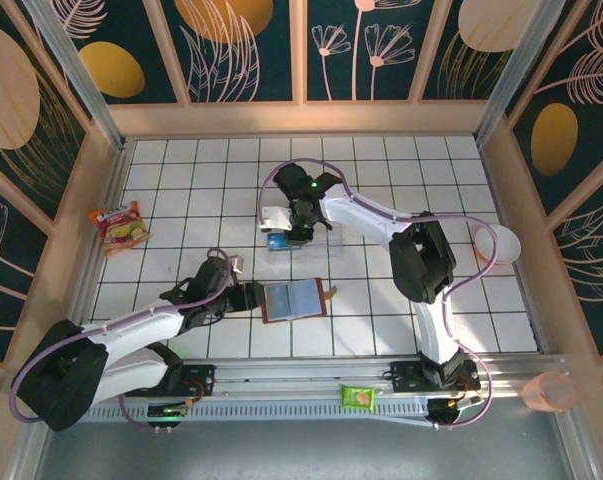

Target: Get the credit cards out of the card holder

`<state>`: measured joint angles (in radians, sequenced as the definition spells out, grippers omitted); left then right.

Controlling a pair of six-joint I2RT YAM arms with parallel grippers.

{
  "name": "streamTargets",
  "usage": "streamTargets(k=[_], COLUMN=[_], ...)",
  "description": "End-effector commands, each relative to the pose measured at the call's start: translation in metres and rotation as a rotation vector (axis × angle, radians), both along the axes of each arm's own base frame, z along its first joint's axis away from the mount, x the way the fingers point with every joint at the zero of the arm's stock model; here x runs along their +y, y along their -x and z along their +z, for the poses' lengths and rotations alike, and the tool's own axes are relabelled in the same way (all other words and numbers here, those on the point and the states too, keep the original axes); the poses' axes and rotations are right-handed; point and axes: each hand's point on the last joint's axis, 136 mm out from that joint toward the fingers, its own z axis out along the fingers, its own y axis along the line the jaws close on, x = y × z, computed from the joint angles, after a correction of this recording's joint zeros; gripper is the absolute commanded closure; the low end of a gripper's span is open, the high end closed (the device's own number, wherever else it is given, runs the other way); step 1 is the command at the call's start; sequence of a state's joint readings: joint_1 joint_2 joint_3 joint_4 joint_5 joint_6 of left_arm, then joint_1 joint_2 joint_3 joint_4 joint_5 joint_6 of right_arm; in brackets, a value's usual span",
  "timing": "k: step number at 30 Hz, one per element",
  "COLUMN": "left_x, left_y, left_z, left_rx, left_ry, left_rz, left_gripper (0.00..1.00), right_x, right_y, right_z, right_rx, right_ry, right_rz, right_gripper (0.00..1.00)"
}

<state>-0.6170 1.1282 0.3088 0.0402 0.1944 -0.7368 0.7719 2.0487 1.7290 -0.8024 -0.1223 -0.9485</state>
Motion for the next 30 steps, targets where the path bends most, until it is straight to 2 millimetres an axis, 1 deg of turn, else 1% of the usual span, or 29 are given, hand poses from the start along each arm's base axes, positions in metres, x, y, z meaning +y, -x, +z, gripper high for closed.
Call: streamTargets(k=[1,3,6,9,10,12,13,15,16,18,21,23,24,25,26,28,30], left_x=[-0.001,0.001,0.006,0.009,0.01,0.011,0.012,0.015,0.018,0.021,0.026,0.029,0.03,0.032,0.033,0.034,0.035], left_y=[-0.003,-0.004,-0.008,-0.013,-0.014,-0.015,-0.016,-0.016,-0.016,-0.015,-0.014,-0.013,-0.012,-0.012,-0.011,-0.01,-0.009], left_z=[0.008,0.011,0.015,0.024,0.027,0.033,0.035,0.036,0.036,0.037,0.038,0.038,0.038,0.038,0.039,0.038,0.037], left_rx=[-0.012,-0.025,-0.06,-0.099,-0.113,-0.135,-0.144,-0.158,-0.164,-0.177,-0.193,-0.205,-0.21,-0.215,-0.219,-0.222,-0.222], left_ry=[0.009,0.013,0.009,0.024,0.029,0.042,0.047,0.047,0.043,0.045,0.051,0.053,0.054,0.054,0.055,0.058,0.058], left_rz=[0.001,0.013,0.046,0.076,0.085,0.095,0.102,0.117,0.129,0.14,0.161,0.172,0.175,0.18,0.185,0.185,0.191], left_gripper=[0.38,0.38,0.38,0.36,0.36,0.35,0.35,0.34,0.34,0.33,0.31,0.29,0.28,0.27,0.25,0.23,0.22], right_x=[0.017,0.025,0.041,0.053,0.055,0.056,0.055,0.049,0.044,0.031,0.014,0.006,0.002,0.0,0.003,0.009,0.014], right_y=[-0.021,-0.02,-0.018,-0.014,-0.01,-0.009,-0.005,-0.001,0.005,0.014,0.041,0.067,0.077,0.089,0.105,0.128,0.144], right_z=[0.037,0.057,0.087,0.113,0.118,0.129,0.133,0.135,0.133,0.119,0.081,0.053,0.043,0.031,0.021,0.005,-0.011], right_rx=[-0.077,-0.077,-0.062,-0.053,-0.038,-0.029,0.002,0.072,0.114,0.184,0.3,0.311,0.305,0.308,0.328,0.336,0.301], right_ry=[-0.116,-0.192,-0.354,-0.524,-0.57,-0.664,-0.711,-0.79,-0.817,-0.852,-0.804,-0.725,-0.69,-0.652,-0.622,-0.559,-0.491], right_rz=[-0.053,-0.068,-0.127,-0.225,-0.255,-0.347,-0.395,-0.509,-0.554,-0.69,-0.837,-0.898,-0.92,-0.936,-0.93,-0.917,-0.902], right_gripper=[0.7,0.69,0.67,0.66,0.66,0.65,0.65,0.64,0.64,0.61,0.6,0.6,0.6,0.6,0.6,0.6,0.6])
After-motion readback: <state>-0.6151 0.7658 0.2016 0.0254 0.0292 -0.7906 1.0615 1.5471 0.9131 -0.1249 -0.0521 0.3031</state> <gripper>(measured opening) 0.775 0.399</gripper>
